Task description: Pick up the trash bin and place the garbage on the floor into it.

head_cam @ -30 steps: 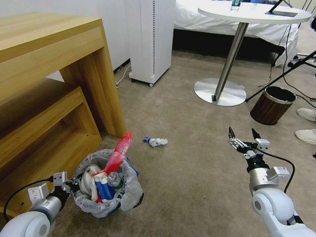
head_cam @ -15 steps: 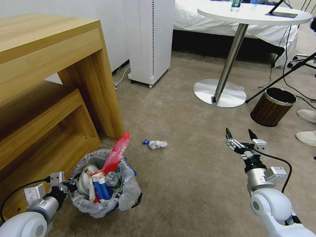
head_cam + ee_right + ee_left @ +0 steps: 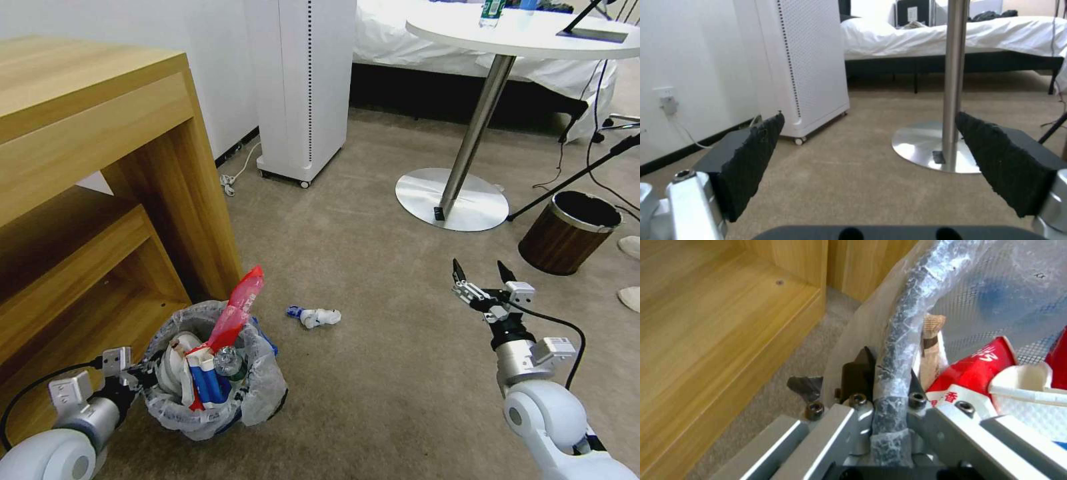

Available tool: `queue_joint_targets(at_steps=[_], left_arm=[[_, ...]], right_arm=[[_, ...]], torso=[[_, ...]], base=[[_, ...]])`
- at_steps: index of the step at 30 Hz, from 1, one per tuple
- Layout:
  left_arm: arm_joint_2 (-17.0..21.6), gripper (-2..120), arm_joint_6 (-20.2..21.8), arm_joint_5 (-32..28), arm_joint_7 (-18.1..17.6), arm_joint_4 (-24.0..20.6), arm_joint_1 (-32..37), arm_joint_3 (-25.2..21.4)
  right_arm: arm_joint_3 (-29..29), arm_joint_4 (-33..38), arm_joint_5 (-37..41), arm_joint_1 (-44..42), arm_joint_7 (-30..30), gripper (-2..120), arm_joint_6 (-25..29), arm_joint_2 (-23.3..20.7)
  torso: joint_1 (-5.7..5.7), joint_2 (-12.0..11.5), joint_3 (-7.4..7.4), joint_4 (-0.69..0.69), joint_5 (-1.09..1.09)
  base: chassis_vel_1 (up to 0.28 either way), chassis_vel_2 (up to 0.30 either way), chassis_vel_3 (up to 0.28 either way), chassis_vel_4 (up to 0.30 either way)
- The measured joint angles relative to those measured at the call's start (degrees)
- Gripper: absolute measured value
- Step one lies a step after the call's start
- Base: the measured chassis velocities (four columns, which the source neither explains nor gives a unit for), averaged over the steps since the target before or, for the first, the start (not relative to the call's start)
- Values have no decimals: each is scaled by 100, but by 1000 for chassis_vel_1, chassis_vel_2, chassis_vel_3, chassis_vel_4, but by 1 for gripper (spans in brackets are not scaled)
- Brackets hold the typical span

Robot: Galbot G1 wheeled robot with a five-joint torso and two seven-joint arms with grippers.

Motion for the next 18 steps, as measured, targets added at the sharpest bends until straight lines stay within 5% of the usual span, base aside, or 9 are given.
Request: queue_joint_targets(at_steps=[18], left_arm=[[-24,0,6,21,-8,80,-56,39]], right_arm=[[-205,-54,56,60,-19,100,-44,-108]], torso=[[0,0,1,0,-1]], base=[[-95,95,92,-92]])
